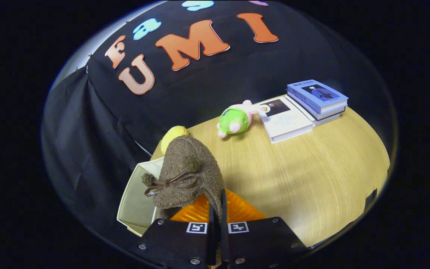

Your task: Open the storage box then place both shoes into the box .Put the left shoe in first, then the right shoe, with the right side of both shoes facing outward in a uniform manner.

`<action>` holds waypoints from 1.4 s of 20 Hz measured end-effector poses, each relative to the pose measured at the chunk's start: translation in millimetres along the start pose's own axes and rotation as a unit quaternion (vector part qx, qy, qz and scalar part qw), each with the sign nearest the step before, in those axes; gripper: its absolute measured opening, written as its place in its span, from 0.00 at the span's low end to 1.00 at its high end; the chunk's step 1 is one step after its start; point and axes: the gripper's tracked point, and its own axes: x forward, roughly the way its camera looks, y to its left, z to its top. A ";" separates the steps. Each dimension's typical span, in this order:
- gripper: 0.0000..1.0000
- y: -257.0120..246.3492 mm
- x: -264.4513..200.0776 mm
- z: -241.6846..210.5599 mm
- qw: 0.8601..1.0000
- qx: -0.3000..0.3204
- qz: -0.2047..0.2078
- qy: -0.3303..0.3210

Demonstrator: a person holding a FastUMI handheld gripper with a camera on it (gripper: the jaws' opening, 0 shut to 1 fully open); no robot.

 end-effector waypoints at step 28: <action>0.15 148.0 67.4 -57.1 0.998 -0.035 0.018 0.055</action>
